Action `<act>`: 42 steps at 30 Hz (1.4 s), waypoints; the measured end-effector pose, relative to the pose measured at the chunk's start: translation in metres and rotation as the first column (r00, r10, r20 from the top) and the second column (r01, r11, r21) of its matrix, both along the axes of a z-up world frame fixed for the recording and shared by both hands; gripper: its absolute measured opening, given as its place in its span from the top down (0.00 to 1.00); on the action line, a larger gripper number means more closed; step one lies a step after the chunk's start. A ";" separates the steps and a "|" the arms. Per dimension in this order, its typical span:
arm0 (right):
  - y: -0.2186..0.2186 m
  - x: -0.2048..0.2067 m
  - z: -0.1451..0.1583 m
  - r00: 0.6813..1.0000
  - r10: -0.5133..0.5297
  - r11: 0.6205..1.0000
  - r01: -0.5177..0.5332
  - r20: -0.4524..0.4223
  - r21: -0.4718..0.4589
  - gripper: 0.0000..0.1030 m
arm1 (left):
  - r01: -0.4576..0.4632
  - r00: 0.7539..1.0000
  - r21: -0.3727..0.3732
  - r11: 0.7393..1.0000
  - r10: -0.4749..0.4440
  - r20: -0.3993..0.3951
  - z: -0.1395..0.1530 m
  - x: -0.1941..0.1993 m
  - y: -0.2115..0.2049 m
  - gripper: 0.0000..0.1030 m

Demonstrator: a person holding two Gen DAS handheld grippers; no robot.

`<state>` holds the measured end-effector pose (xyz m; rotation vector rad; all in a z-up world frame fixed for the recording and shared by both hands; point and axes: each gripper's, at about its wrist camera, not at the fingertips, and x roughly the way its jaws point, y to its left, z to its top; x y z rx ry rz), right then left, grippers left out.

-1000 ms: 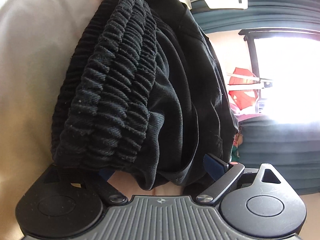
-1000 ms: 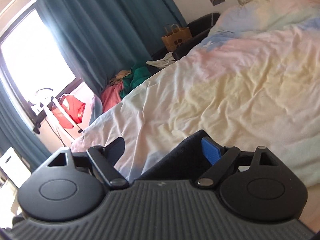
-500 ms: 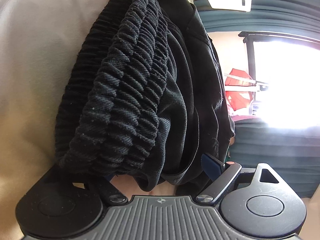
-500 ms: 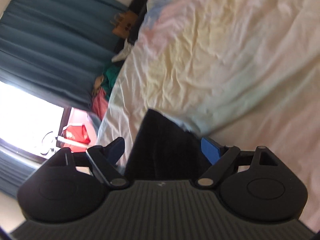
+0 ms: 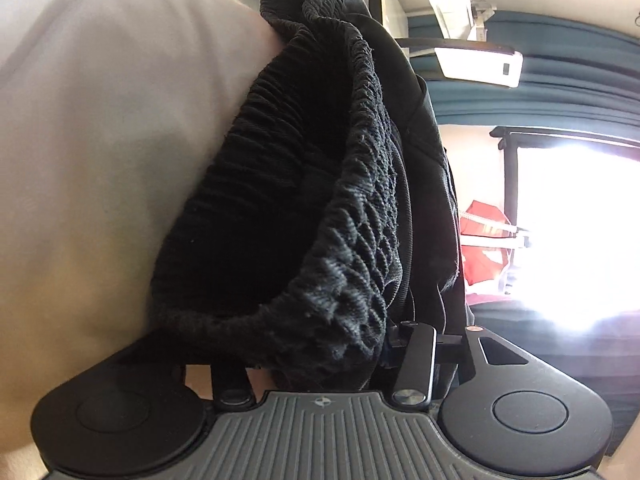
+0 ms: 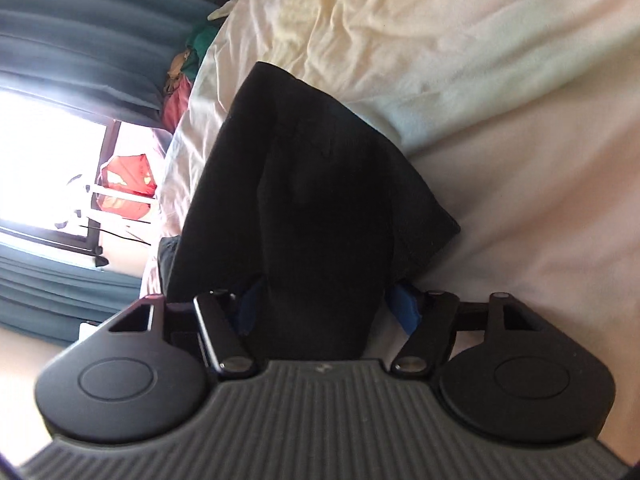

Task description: Fold clothes

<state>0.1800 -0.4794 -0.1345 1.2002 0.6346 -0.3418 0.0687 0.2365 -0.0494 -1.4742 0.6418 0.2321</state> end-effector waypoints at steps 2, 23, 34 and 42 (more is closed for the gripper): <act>-0.001 0.002 0.000 1.000 -0.021 0.999 0.021 0.000 -0.027 0.45 | -0.009 1.000 0.020 1.000 0.009 0.001 0.004 -0.007 0.003 0.63; -0.026 -0.042 0.064 0.916 -0.213 0.946 0.280 0.339 -0.162 0.91 | -0.111 0.977 0.243 0.964 0.061 0.205 0.130 -0.089 0.085 0.93; -0.048 -0.069 0.008 0.955 -0.261 0.958 0.239 0.141 0.161 0.90 | -0.128 0.992 0.168 0.977 0.129 0.008 0.071 -0.099 0.180 0.93; -0.021 -0.097 0.049 0.921 -0.252 0.967 0.231 0.296 0.105 0.90 | -0.155 0.973 0.178 0.972 0.119 0.199 0.053 -0.101 0.182 0.93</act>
